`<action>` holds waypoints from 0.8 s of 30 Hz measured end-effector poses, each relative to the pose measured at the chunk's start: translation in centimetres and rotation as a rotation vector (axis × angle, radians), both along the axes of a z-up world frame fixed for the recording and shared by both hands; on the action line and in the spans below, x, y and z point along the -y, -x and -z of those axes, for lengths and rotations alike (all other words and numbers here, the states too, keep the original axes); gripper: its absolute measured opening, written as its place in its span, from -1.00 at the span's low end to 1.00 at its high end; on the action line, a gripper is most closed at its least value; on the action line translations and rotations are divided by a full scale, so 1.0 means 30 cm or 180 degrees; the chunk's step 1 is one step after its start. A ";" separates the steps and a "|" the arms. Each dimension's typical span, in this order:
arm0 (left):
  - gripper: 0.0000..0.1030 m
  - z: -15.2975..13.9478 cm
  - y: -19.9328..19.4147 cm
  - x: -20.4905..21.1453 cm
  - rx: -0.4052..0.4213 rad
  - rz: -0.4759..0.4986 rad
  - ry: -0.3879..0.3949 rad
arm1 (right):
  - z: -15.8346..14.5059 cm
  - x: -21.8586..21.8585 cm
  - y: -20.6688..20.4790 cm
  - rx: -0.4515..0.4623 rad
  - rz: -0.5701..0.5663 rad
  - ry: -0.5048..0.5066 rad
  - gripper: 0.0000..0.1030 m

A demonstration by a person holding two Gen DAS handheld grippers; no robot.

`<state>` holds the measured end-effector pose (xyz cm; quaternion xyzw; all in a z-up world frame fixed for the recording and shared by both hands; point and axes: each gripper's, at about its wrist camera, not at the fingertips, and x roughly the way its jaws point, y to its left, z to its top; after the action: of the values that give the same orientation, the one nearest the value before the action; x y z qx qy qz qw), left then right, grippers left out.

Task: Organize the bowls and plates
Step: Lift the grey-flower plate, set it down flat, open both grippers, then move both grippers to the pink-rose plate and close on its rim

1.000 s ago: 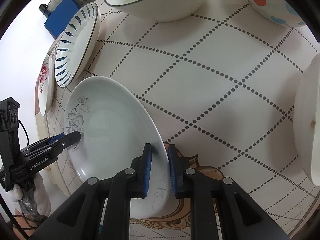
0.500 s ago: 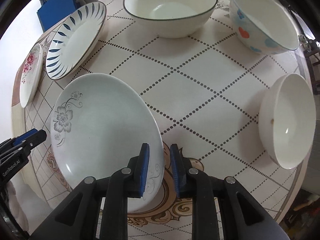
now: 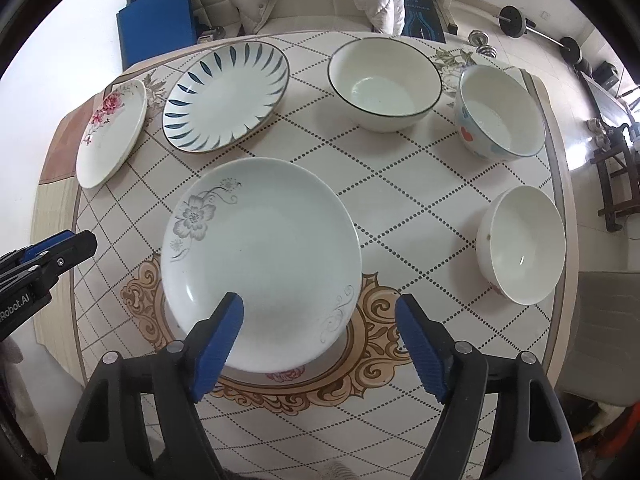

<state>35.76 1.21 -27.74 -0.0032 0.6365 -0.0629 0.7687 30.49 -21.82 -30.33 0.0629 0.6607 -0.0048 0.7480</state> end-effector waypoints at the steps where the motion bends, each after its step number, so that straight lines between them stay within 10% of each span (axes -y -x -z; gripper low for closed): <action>1: -0.30 -0.003 -0.015 -0.028 0.0009 -0.0034 0.0012 | -0.014 -0.016 -0.007 0.0021 -0.0026 0.0026 0.59; 9: -0.30 -0.006 -0.190 -0.345 0.0079 -0.0313 -0.0020 | -0.067 -0.237 -0.175 0.0255 -0.0237 0.0017 0.68; 15: -0.31 0.094 -0.358 -0.608 -0.0057 -0.0594 0.0027 | 0.016 -0.403 -0.389 0.0120 -0.0238 -0.0562 0.68; 24: -0.35 0.344 -0.544 -0.854 -0.0521 -0.1039 0.0638 | 0.167 -0.600 -0.780 -0.0093 -0.0270 -0.1209 0.59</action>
<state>52.09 26.84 -38.05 -0.1878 0.6784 0.0000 0.7103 53.89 -3.82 -35.34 0.1749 0.6625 0.1505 0.7126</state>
